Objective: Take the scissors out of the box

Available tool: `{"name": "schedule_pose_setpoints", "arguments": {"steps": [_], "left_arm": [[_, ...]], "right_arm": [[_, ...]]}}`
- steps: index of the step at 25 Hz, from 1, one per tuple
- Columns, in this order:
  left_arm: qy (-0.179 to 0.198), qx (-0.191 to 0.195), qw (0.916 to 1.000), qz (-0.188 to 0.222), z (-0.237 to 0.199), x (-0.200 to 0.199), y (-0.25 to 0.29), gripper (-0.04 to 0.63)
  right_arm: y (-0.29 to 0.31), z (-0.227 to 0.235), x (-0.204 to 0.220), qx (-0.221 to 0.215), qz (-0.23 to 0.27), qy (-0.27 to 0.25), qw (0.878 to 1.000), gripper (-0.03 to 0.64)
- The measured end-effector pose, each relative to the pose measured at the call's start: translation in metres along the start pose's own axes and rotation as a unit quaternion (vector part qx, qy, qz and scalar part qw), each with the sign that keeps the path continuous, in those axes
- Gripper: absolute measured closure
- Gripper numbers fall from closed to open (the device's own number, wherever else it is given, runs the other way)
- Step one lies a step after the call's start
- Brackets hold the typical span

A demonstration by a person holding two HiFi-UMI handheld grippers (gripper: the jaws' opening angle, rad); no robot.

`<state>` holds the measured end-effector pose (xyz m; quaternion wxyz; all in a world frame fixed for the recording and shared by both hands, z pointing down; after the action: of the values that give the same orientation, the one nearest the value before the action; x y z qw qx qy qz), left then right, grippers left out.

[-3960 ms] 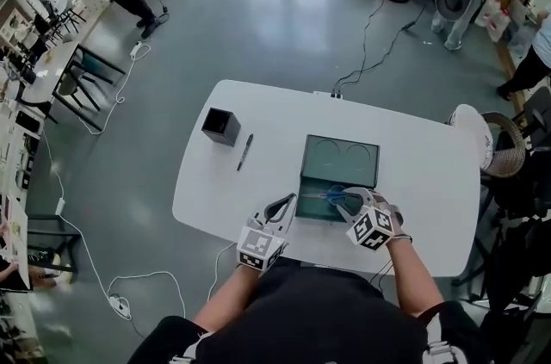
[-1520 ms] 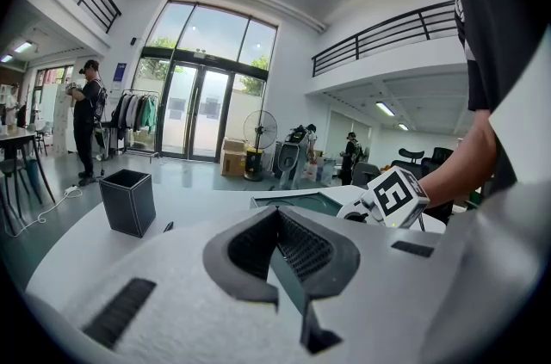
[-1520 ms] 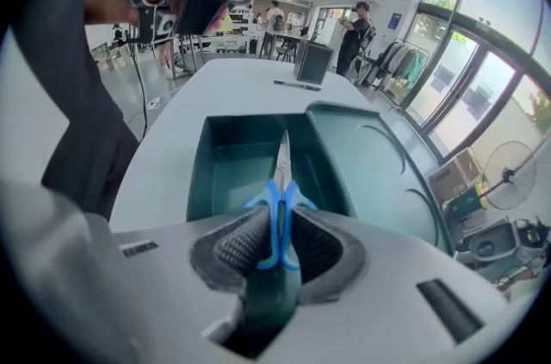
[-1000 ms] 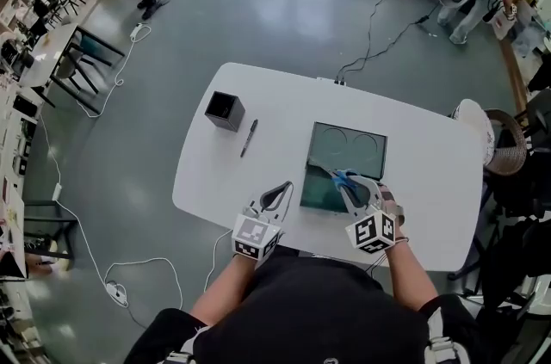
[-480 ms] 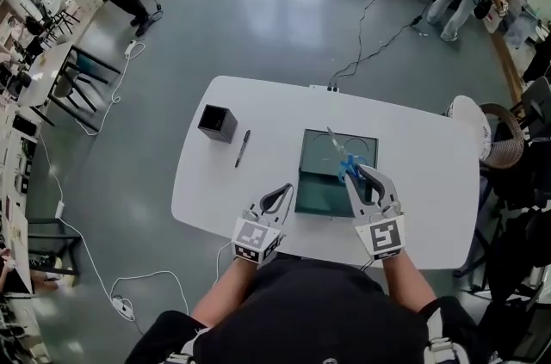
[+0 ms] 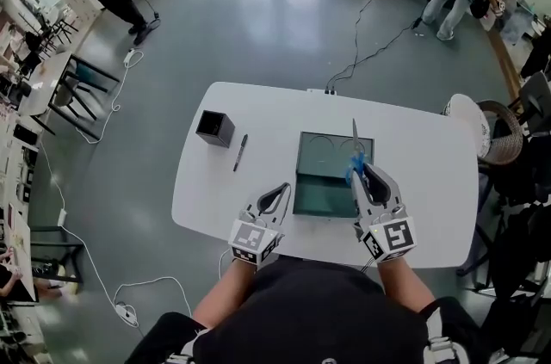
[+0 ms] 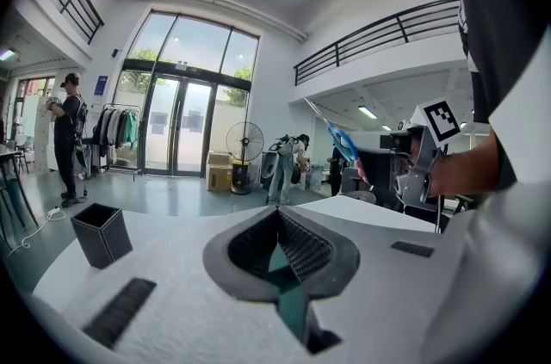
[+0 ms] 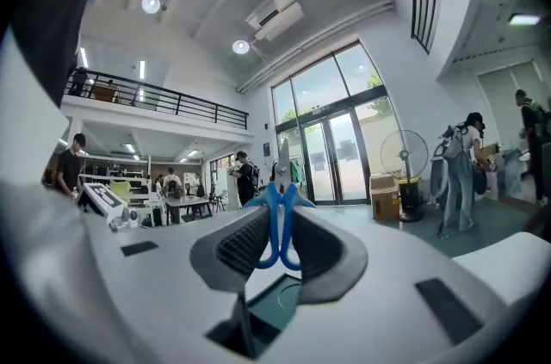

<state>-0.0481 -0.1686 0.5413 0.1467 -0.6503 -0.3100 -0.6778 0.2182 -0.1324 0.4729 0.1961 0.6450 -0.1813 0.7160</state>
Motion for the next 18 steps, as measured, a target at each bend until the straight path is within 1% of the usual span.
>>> {"name": "schedule_pose_setpoints", "arguments": {"steps": [4, 9, 18], "left_arm": [[0.001, 0.000, 1.0000, 0.003, 0.001, -0.003, -0.004, 0.583], [0.004, 0.012, 0.9999, 0.008, 0.007, -0.005, -0.004, 0.583], [0.013, 0.026, 0.9995, 0.015, 0.024, -0.011, -0.005, 0.583]], "right_arm": [[-0.007, 0.000, -0.003, 0.020, 0.012, 0.006, 1.000, 0.526], [-0.017, 0.001, -0.008, 0.036, 0.020, -0.011, 0.999, 0.526], [-0.033, -0.002, -0.014, 0.043, 0.027, -0.029, 0.998, 0.526]]}}
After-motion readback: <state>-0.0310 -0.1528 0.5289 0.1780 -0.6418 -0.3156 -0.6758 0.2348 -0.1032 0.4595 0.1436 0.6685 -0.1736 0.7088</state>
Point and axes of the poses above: the fingertips, and each gripper's own axes: y forward along the fingers, z to its right, x out of its underside, the point moved 10 cm from there along -y, backward along the fingers, and after that the axes turned 10 degrees about -x, right-handed, at the moved point
